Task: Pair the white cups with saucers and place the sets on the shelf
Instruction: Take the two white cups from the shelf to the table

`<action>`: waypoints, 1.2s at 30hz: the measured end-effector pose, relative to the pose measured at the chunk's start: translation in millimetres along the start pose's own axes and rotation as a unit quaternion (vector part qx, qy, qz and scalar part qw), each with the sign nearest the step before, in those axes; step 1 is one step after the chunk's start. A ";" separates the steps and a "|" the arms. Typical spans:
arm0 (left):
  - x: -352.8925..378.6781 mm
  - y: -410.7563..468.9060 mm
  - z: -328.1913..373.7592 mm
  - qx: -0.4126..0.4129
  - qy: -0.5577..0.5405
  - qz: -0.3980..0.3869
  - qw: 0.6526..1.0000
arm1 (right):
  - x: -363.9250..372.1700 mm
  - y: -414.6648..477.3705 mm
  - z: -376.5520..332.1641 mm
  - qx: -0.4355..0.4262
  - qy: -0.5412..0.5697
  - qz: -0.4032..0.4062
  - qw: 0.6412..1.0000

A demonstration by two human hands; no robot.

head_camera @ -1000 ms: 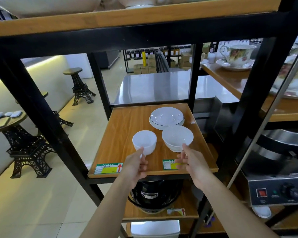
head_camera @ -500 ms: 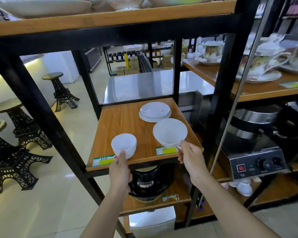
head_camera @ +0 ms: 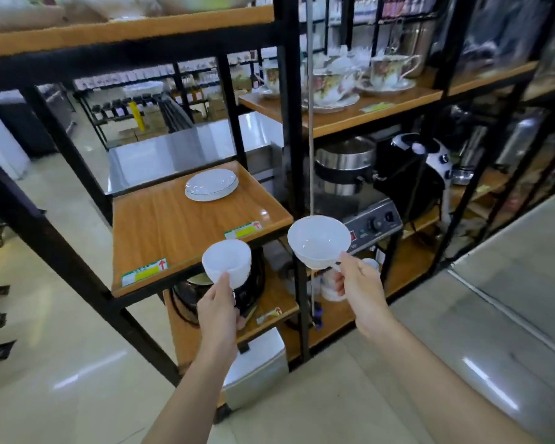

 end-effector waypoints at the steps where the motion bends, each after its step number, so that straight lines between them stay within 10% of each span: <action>1: 14.6 -5.4 -0.2 -0.001 0.005 -0.016 1.000 | -17.3 -6.5 -2.0 -0.012 0.002 0.015 1.000; 22: 476.7 -208.4 -103.9 -0.024 0.052 -0.389 0.919 | -488.7 -168.1 -3.7 -0.087 0.088 0.413 0.902; 36: 681.1 -337.9 -209.2 -0.115 0.088 -0.500 0.854 | -713.8 -257.5 47.7 -0.058 0.124 0.563 0.815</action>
Point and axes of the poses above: each hand's wrist, its own y-axis towards the middle knuckle, its own x-axis out of the palm, z = x × y, the point moved 7 cm from there along y, towards the middle knuckle, and after that the axes turned 10 degrees about -z, right-handed, at the moved point
